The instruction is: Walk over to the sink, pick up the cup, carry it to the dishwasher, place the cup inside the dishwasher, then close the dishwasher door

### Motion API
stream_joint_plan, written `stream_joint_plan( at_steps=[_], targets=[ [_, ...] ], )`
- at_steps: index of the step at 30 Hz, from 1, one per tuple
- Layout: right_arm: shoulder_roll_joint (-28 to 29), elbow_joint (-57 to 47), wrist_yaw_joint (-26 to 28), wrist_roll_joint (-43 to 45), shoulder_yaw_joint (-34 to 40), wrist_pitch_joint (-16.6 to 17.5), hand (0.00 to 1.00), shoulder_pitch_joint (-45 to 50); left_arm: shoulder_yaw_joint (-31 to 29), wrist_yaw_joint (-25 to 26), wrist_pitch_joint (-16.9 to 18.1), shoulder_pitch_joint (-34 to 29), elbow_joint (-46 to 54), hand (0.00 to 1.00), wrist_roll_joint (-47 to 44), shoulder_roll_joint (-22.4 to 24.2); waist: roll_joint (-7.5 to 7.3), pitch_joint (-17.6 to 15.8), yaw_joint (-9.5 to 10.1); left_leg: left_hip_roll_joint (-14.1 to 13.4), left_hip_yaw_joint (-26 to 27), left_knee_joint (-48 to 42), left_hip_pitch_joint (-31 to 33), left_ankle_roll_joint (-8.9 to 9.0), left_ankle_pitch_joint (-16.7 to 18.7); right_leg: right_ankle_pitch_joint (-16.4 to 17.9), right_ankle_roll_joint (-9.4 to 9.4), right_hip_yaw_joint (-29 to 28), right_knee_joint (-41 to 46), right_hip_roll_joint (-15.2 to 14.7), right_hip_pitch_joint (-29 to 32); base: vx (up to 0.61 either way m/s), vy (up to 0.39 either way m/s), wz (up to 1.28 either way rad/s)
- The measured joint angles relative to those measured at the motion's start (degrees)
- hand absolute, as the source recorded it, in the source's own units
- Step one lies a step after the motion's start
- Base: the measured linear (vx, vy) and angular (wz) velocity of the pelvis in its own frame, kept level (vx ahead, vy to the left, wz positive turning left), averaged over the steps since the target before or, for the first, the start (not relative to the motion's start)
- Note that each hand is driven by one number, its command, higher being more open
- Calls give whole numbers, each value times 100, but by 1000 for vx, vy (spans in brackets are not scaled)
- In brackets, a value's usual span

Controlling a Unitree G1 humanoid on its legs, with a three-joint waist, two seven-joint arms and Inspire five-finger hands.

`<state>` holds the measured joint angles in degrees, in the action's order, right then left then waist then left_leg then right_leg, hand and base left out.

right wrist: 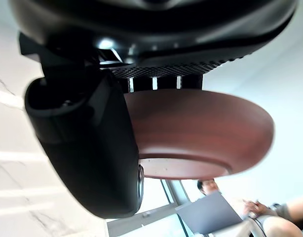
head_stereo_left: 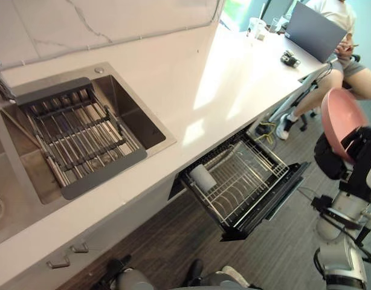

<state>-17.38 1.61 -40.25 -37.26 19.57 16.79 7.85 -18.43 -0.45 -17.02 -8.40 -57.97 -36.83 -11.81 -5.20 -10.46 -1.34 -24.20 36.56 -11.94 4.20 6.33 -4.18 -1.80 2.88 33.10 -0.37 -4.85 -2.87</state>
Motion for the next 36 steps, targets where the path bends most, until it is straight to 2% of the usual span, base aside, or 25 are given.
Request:
stream_joint_plan(
  at_steps=[6,12,19,22,25,27,30,31,33,36],
  targets=[
    [170,26,637,189,-27,-1,0,179,44,-25,21,-65,-6,100,-8,77,77,-15,-42,264,-2,420,-217,-29,-172,-34,52,80,-50,-112,-133,20,90,9],
    [171,439,1078,220,-253,-73,0,76,179,-257,19,-72,125,100,109,238,333,-172,-36,557,-140,559,-277,-96,-182,-96,175,236,-72,-340,-305,34,119,17],
    [130,1376,1303,398,-496,-331,0,-368,273,-480,0,-63,219,100,331,283,522,-251,8,739,-343,577,-204,-151,-169,-100,269,463,-68,-492,-400,35,75,18],
    [-178,1845,1321,475,-649,-498,0,-613,385,-484,-40,-31,311,100,476,283,644,-331,16,836,-438,574,-111,-195,-165,-117,312,554,-60,-568,-383,29,72,19],
    [-525,2245,1309,660,-655,-746,0,-1104,540,-544,-144,110,346,100,486,297,886,-497,-15,930,-590,577,149,-293,-216,-109,330,672,100,-663,-168,-6,83,24],
    [-811,2572,1306,687,-660,-1033,0,-1666,557,-643,-192,225,362,100,483,336,1082,-752,-8,1004,-650,592,318,-373,-269,-54,336,696,345,-796,55,-36,105,16],
    [-1095,3005,1289,801,-772,-1335,0,-2242,571,-752,-199,309,408,100,484,344,1206,-998,19,1100,-674,654,423,-454,-327,27,341,683,642,-959,289,-46,100,8],
    [-1378,3467,1274,1005,-961,-1500,0,-2708,603,-858,-191,408,432,100,483,344,1265,-1169,50,1196,-675,725,527,-519,-374,106,353,655,912,-1122,517,-42,92,7],
    [-1546,3753,1256,1148,-1069,-1572,0,-3029,655,-895,-181,488,439,100,483,343,1311,-1295,59,1274,-673,807,567,-555,-423,145,359,633,1067,-1230,652,-35,79,7],
    [-1824,4233,1214,1296,-1408,-1659,0,-3629,796,-968,-173,690,389,100,483,360,1460,-1409,125,1473,-646,1023,800,-650,-542,259,393,541,1489,-1533,1146,-3,56,6]
  ],
)
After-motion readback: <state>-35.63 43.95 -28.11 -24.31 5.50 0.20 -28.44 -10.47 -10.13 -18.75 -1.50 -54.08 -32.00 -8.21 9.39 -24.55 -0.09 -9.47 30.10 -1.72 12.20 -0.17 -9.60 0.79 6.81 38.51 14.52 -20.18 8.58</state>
